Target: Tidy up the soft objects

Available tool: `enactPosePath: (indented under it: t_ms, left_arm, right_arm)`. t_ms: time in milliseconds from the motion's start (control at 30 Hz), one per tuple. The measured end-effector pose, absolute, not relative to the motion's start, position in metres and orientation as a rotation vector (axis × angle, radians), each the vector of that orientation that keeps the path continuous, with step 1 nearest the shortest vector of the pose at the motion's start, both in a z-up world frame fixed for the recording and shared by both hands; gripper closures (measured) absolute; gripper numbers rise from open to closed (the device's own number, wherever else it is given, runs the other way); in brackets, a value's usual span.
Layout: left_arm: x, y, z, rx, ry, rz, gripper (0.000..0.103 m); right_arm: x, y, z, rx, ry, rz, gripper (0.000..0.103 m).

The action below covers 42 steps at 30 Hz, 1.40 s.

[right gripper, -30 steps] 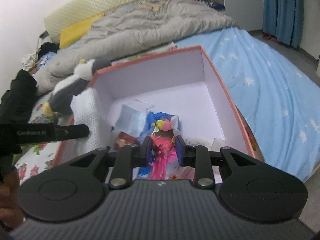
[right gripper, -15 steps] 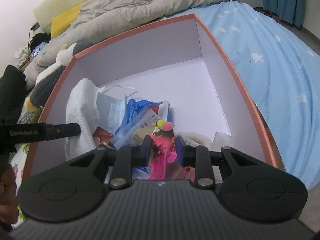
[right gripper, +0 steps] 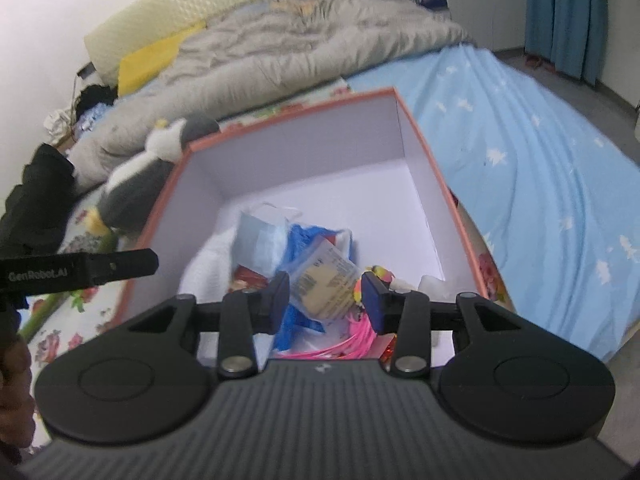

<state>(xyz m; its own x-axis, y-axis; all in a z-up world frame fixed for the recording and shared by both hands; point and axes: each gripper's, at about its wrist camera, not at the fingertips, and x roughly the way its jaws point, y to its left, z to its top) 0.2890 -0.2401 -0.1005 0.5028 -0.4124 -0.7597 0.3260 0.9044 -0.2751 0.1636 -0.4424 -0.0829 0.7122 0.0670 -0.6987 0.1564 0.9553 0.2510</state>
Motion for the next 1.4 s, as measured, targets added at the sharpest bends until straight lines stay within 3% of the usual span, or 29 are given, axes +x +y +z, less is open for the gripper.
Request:
enactPosePath:
  t_ms: [733,1400]
  left_arm:
    - [0.123,-0.172,0.001,-0.122,0.746,-0.528,0.052]
    - [0.038,-0.136,0.01,-0.131,0.718,-0.498,0.052]
  right_arm:
    - [0.027,-0.38,0.0,0.261,0.576,-0.068,0.06]
    - [-0.028,-0.352,0.001,0.236,0.565,-0.043,0.06]
